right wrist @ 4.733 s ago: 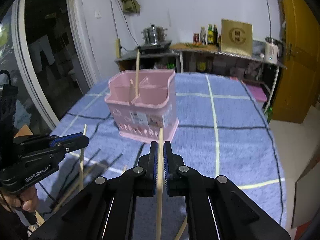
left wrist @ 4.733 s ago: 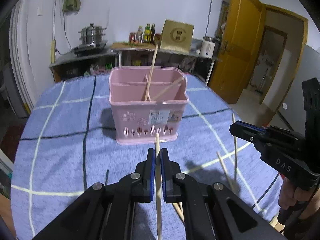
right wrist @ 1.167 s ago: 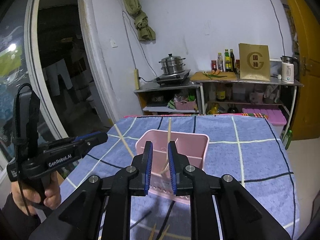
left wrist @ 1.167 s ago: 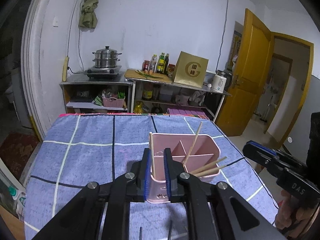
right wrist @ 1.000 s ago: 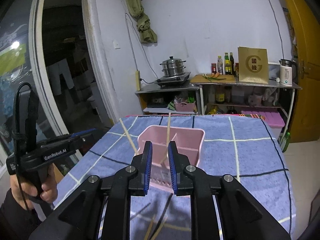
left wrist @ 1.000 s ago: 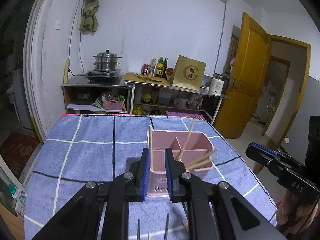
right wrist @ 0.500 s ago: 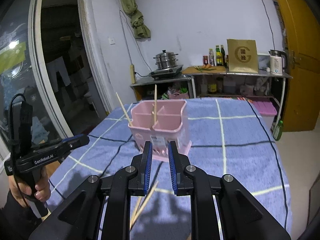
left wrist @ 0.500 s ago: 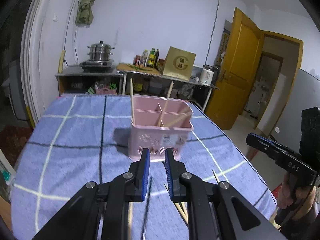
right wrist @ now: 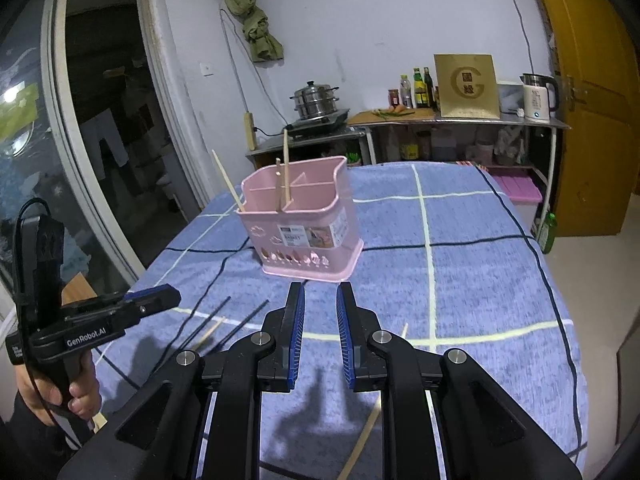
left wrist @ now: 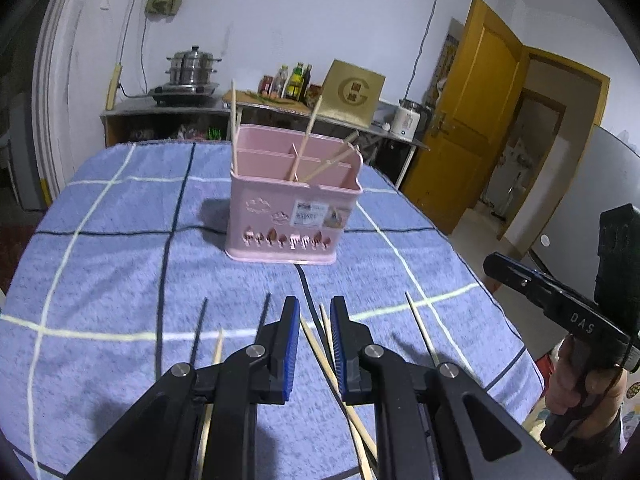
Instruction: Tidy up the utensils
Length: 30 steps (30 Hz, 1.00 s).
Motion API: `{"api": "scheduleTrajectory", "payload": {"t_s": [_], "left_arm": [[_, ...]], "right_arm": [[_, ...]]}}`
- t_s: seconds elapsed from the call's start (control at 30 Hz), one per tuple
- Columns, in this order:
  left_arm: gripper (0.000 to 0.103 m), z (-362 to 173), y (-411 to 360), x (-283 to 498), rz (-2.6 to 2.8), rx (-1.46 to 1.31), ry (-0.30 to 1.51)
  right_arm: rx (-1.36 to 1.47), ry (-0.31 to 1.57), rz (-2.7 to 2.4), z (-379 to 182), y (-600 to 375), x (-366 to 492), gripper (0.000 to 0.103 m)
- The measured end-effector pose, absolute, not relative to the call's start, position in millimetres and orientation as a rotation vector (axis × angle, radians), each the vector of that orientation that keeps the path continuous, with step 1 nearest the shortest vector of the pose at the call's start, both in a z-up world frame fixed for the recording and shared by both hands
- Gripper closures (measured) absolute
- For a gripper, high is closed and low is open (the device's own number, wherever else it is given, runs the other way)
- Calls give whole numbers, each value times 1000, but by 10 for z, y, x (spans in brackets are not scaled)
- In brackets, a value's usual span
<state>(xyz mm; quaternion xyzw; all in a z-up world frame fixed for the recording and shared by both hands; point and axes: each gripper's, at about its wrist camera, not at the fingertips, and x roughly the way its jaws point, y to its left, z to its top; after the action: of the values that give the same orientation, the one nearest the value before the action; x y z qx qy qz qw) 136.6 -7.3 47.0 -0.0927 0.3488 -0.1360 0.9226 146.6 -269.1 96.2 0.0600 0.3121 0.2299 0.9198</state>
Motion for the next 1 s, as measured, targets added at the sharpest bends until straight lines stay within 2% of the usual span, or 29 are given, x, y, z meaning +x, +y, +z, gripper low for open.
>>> {"api": "scheduleTrajectory", "payload": {"t_s": [0.5, 1.0], "left_arm": [[88, -117, -231, 1814, -252, -263, 916], [88, -411, -385, 2051, -223, -240, 995]], "right_arm": [[97, 804, 399, 427, -2781, 1722, 86], [74, 904, 340, 96, -2856, 1960, 86]]}}
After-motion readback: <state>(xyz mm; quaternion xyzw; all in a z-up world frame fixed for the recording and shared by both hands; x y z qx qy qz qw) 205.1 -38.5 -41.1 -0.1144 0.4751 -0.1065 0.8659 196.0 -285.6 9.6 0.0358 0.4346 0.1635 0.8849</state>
